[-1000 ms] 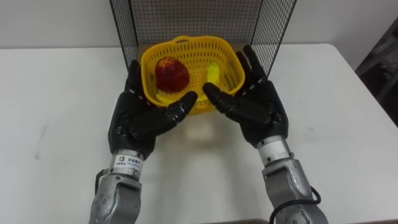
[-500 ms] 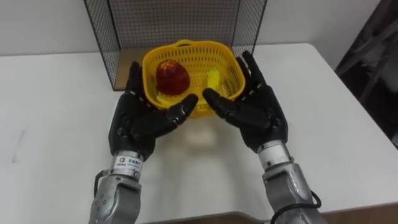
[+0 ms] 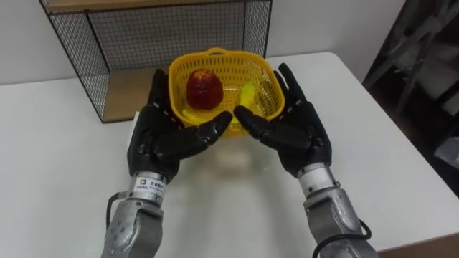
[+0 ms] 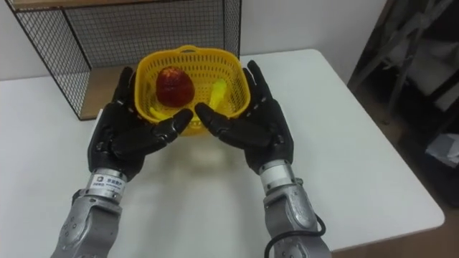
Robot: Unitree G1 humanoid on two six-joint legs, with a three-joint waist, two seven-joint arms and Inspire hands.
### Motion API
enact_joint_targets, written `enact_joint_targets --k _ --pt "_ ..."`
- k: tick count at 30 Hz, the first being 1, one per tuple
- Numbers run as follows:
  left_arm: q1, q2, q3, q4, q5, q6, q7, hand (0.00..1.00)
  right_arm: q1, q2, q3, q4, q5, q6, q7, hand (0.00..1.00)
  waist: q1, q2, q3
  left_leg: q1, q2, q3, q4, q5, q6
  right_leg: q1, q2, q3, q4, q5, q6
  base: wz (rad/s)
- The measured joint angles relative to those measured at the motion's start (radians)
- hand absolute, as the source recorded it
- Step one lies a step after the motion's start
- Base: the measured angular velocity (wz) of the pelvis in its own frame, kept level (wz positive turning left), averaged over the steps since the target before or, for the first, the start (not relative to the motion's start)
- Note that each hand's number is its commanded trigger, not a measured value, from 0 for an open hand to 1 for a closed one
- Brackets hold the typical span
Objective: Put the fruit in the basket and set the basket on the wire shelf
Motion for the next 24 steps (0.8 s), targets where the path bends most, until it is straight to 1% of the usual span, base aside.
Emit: enact_joint_targets --k 9,11,13,16,19,20,21,24 --pt "-0.007 -0.003 -0.002 0.000 0.013 0.001 0.009 0.00 -0.003 0.000 0.000 0.001 -0.019 0.000 -0.012 0.00 0.004 -0.004 0.0034 0.008 -0.016 -0.003 -0.031 0.000 0.000 0.032 -0.010 -0.015 -0.070 0.000 0.001 0.06" --pt "-0.007 -0.003 0.001 0.000 0.029 0.006 0.014 0.00 -0.006 0.000 0.000 0.001 -0.022 0.004 -0.013 0.00 0.009 -0.008 0.0072 0.017 -0.018 -0.006 -0.042 0.000 0.000 0.044 -0.012 -0.019 -0.084 0.003 0.002 0.05" --pt "-0.007 -0.003 0.002 0.000 0.046 0.014 0.028 0.00 -0.013 -0.001 0.000 0.001 -0.026 0.012 -0.015 0.00 0.012 -0.008 0.0075 0.029 -0.020 -0.008 -0.050 0.000 0.000 0.061 -0.012 -0.025 -0.089 0.005 0.002 0.08" --pt "-0.015 -0.006 0.007 0.000 0.052 0.015 0.033 0.00 -0.040 -0.001 0.000 0.001 -0.045 0.013 -0.028 0.00 0.012 -0.010 0.0098 0.047 -0.025 -0.022 -0.058 0.000 0.000 0.087 -0.013 -0.043 -0.101 0.006 0.001 0.15" --pt "-0.030 -0.013 0.028 0.000 0.053 0.026 0.040 0.00 -0.075 -0.001 -0.001 0.001 -0.061 0.034 -0.036 0.00 0.014 -0.009 0.0113 0.060 -0.024 -0.025 -0.058 0.000 -0.001 0.105 -0.013 -0.057 -0.104 0.006 0.001 0.11" --pt "-0.043 -0.014 0.034 0.000 0.052 0.037 0.041 0.00 -0.088 -0.003 -0.006 0.001 -0.061 0.041 -0.039 0.00 0.014 -0.009 0.0159 0.065 -0.025 -0.028 -0.058 0.000 -0.001 0.111 -0.013 -0.062 -0.104 0.006 0.001 0.12" --pt "-0.049 -0.015 0.037 0.000 0.052 0.040 0.041 0.00 -0.095 -0.005 -0.007 0.004 -0.061 0.045 -0.041 0.00 0.014 -0.008 0.0175 0.066 -0.025 -0.029 -0.058 0.000 -0.001 0.113 -0.013 -0.063 -0.104 0.006 0.001 0.09" --pt "-0.062 -0.018 0.043 0.002 0.053 0.050 0.044 0.00 -0.114 -0.011 -0.011 0.009 -0.060 0.057 -0.046 0.00 0.015 -0.009 0.0178 0.068 -0.026 -0.030 -0.058 0.000 -0.001 0.116 -0.014 -0.070 -0.104 0.006 0.001 0.05"
